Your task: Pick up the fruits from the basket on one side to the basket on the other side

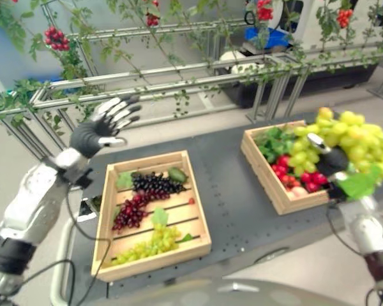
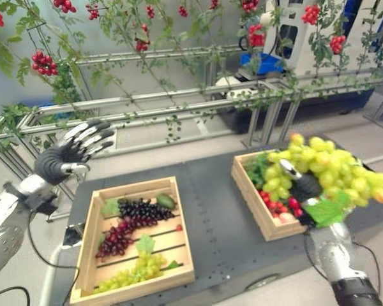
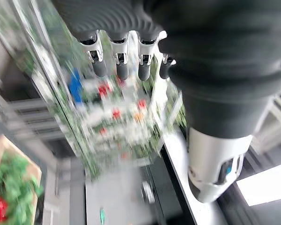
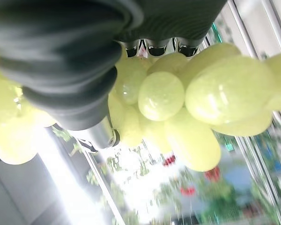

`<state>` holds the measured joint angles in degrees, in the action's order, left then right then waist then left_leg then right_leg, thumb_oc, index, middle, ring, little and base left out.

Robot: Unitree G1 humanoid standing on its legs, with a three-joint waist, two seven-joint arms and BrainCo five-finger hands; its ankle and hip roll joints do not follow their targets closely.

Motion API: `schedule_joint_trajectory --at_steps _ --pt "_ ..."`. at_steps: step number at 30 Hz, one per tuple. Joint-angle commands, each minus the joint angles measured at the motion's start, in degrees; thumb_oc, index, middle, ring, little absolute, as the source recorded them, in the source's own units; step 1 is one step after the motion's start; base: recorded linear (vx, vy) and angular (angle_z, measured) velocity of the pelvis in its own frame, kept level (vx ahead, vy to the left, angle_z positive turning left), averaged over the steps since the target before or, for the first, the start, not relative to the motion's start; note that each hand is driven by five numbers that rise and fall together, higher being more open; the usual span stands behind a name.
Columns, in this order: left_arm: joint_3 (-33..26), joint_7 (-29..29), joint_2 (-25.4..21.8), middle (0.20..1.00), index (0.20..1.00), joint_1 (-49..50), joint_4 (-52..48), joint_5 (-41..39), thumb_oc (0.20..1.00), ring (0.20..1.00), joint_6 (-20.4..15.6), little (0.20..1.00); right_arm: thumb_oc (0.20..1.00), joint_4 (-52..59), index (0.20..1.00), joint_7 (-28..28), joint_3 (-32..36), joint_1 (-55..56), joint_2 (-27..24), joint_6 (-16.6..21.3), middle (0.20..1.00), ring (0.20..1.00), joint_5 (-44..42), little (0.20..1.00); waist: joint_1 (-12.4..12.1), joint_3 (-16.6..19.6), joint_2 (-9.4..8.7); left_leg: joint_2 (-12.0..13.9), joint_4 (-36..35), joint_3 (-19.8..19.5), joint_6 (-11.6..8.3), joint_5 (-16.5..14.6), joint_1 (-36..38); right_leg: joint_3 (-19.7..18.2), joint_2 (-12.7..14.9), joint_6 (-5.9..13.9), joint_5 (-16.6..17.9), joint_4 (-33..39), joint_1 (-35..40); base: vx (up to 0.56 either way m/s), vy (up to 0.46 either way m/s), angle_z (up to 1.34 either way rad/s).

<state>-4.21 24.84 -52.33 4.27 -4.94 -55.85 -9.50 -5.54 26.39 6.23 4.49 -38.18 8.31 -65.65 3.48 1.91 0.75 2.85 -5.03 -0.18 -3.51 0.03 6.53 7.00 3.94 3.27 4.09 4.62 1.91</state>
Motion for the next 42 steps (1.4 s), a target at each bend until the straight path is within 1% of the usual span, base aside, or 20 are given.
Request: schedule_joint_trajectory --at_steps 1,4,7,12,14,15,18,19,20,21,22,24,26,29,32,33,35,36,38,42 --pt "-2.89 -0.11 -0.77 1.000 1.000 1.20 -0.34 -0.13 1.000 1.000 -3.95 1.000 0.200 3.66 0.200 0.91 2.11 -1.85 -3.07 4.37 0.200 0.200 2.04 0.200 -0.75 4.10 -3.53 -2.41 3.63 0.27 1.71 -3.00 -1.49 0.48 3.05 4.91 -2.43 -6.62 -1.10 -0.01 0.017 -0.03" --pt "-6.48 -0.75 4.36 1.000 1.000 5.47 -0.33 1.19 1.000 1.000 -4.53 1.000 0.200 3.60 0.200 0.81 4.98 0.40 -2.15 4.53 0.200 0.200 4.18 0.200 -1.03 3.64 -4.02 -2.65 4.52 0.71 2.00 -3.47 -1.80 -0.18 3.08 4.89 -2.24 -6.39 -1.15 -0.01 0.005 -0.01" --pt "-7.11 -0.64 5.98 1.000 1.000 6.86 -0.13 2.66 1.000 1.000 -4.76 1.000 0.200 3.44 0.200 1.13 5.97 1.42 -1.72 4.21 0.200 0.200 4.97 0.200 -1.09 3.57 -4.17 -2.68 4.54 0.95 2.11 -3.52 -1.94 -0.56 3.12 5.00 -2.05 -6.14 -1.27 -0.02 0.019 -0.05" --pt "-7.71 -6.05 15.47 1.000 1.000 7.14 8.96 10.99 1.000 1.000 -7.38 1.000 0.200 -1.43 0.200 -1.59 8.19 2.32 2.19 4.73 0.200 0.200 8.79 0.200 -1.01 3.41 -4.64 -2.82 4.22 1.83 2.28 -3.47 -2.40 -1.48 3.22 5.11 -1.57 -5.73 -2.00 -0.03 0.020 -0.12" --pt "-7.54 -7.43 16.78 1.000 1.000 6.77 12.29 13.53 1.000 1.000 -7.81 1.000 0.200 -2.50 0.200 -2.52 8.80 2.13 3.27 5.09 0.200 0.200 9.53 0.200 -0.98 3.36 -4.64 -2.83 4.16 1.93 2.31 -3.48 -2.46 -1.65 3.22 5.10 -1.57 -5.68 -2.10 -0.02 0.008 -0.17" --pt "-7.08 -11.08 21.26 1.000 1.000 6.59 21.18 16.67 1.000 1.000 -8.07 1.000 0.200 -6.10 0.200 -6.28 10.27 1.52 6.06 6.97 0.200 0.200 11.03 0.200 -0.73 3.23 -4.49 -2.94 3.98 2.19 2.46 -3.42 -2.63 -1.97 3.16 5.02 -1.43 -5.65 -2.55 -0.03 0.012 -0.07" --pt "-6.50 -16.81 24.29 1.000 1.000 5.89 34.79 25.76 1.000 1.000 -9.06 1.000 0.200 -11.39 0.200 -11.24 11.94 1.58 8.14 8.78 0.200 0.200 14.39 0.200 -0.35 2.78 -4.20 -3.12 3.77 2.53 2.52 -3.25 -2.89 -2.26 3.11 4.89 -1.40 -5.68 -3.04 -0.04 0.012 -0.09" --pt "-6.35 -16.92 24.35 1.000 1.000 5.61 35.11 25.89 1.000 1.000 -9.27 1.000 0.200 -11.44 0.200 -11.34 11.95 1.51 8.10 8.85 0.200 0.200 14.47 0.200 -0.41 2.74 -4.15 -3.11 3.76 2.54 2.52 -3.28 -2.87 -2.26 3.10 4.90 -1.45 -5.72 -3.05 -0.02 0.006 -0.15" --pt "-7.05 -18.89 25.84 1.000 1.000 5.59 41.76 27.97 1.000 1.000 -9.44 1.000 0.200 -13.06 0.200 -12.62 12.82 2.22 8.51 9.00 0.200 0.200 16.31 0.200 -0.20 2.56 -4.00 -3.11 3.52 2.62 2.52 -3.21 -2.84 -2.35 3.01 4.86 -1.52 -5.72 -3.15 0.00 0.001 -0.11" --pt "-7.03 -18.95 25.87 1.000 1.000 5.51 41.86 28.04 1.000 1.000 -9.53 1.000 0.200 -13.06 0.200 -12.64 12.81 2.20 8.51 9.00 0.200 0.200 16.34 0.200 -0.21 2.54 -3.99 -3.10 3.49 2.63 2.52 -3.20 -2.82 -2.36 3.01 4.86 -1.52 -5.72 -3.15 0.00 -0.006 -0.09" --pt "-6.32 -21.78 26.40 1.000 1.000 5.15 48.74 33.28 1.000 1.000 -9.83 1.000 0.200 -16.29 0.200 -13.85 12.82 2.83 9.67 9.83 0.200 0.200 16.73 0.200 -0.03 2.45 -3.88 -3.13 3.41 2.73 2.53 -3.18 -2.77 -2.41 2.93 4.79 -1.42 -5.61 -3.17 -0.03 -0.009 -0.05" --pt "-5.56 -22.80 27.21 1.000 1.000 5.61 51.82 36.16 1.000 1.000 -10.04 1.000 0.200 -18.75 0.200 -14.71 13.17 3.78 10.73 10.40 0.200 0.200 16.91 0.200 0.14 2.33 -3.79 -3.16 3.25 2.75 2.48 -3.12 -2.77 -2.33 2.86 4.76 -1.43 -5.43 -3.12 0.00 0.000 0.00" --pt "-5.36 -22.97 27.86 1.000 1.000 5.29 54.82 36.28 1.000 1.000 -9.70 1.000 0.200 -20.32 0.200 -14.85 12.87 4.03 11.05 10.54 0.200 0.200 16.75 0.200 0.17 2.22 -3.72 -3.13 3.22 2.74 2.45 -3.07 -2.73 -2.29 2.83 4.72 -1.46 -5.37 -3.07 0.02 -0.006 0.01" --pt "-3.34 -24.32 30.19 1.000 1.000 4.26 67.53 40.08 1.000 1.000 -8.04 1.000 0.200 -22.74 0.200 -16.17 11.86 4.28 12.55 11.25 0.200 0.200 16.78 0.200 0.58 1.92 -3.51 -3.11 3.15 2.57 2.36 -2.82 -2.82 -2.18 2.70 4.61 -1.47 -5.28 -3.11 0.00 0.000 0.00" --pt "-1.92 -25.03 31.49 1.000 1.000 4.65 75.23 46.36 1.000 1.000 -5.83 1.000 0.200 -22.16 0.200 -16.67 11.24 4.08 12.57 11.64 0.200 0.200 17.67 0.200 0.81 1.77 -3.24 -3.11 3.18 2.56 2.33 -2.78 -2.92 -2.18 2.64 4.54 -1.43 -5.29 -3.16 0.00 0.000 0.00" --pt "-1.52 -24.63 32.11 1.000 1.000 5.22 79.69 50.07 1.000 1.000 -3.59 1.000 0.200 -21.81 0.200 -17.17 11.16 3.77 12.27 11.76 0.200 0.200 18.26 0.200 0.89 1.83 -3.15 -3.12 3.21 2.69 2.36 -2.79 -2.93 -2.25 2.59 4.53 -1.41 -5.30 -3.21 0.00 0.000 0.00" --pt "-1.37 -23.96 32.58 1.000 1.000 5.29 79.72 50.76 1.000 1.000 -3.95 1.000 0.200 -21.22 0.200 -17.27 11.16 3.78 12.25 11.68 0.200 0.200 18.55 0.200 0.90 1.83 -3.01 -3.06 3.20 2.80 2.33 -2.86 -2.84 -2.30 2.54 4.53 -1.45 -5.34 -3.21 0.00 0.000 -0.04" --pt "-1.89 -22.75 33.45 1.000 1.000 6.18 83.19 52.66 1.000 1.000 -2.15 1.000 0.200 -19.16 0.200 -17.43 11.39 3.60 12.22 12.00 0.200 0.200 18.43 0.200 0.99 1.96 -2.84 -3.02 3.23 3.04 2.31 -2.95 -2.75 -2.36 2.48 4.50 -1.43 -5.38 -3.23 0.00 0.000 0.00" --pt "-2.14 -22.43 33.83 1.000 1.000 6.30 84.44 53.81 1.000 1.000 -1.53 1.000 0.200 -17.86 0.200 -17.90 11.77 3.56 11.83 11.95 0.200 0.200 19.31 0.200 1.14 2.08 -2.73 -3.03 3.43 3.25 2.32 -3.18 -2.60 -2.48 2.41 4.49 -1.41 -5.47 -3.26 0.00 0.000 0.00" --pt "-2.08 -20.14 34.25 1.000 1.000 5.89 83.12 52.62 1.000 1.000 -1.25 1.000 0.200 -13.28 0.200 -17.09 11.47 3.36 10.75 11.45 0.200 0.200 19.74 0.200 1.55 1.86 -2.56 -3.21 4.87 4.09 2.49 -3.98 -2.79 -3.48 2.38 4.52 -1.12 -5.73 -3.61 0.00 0.005 -0.01"
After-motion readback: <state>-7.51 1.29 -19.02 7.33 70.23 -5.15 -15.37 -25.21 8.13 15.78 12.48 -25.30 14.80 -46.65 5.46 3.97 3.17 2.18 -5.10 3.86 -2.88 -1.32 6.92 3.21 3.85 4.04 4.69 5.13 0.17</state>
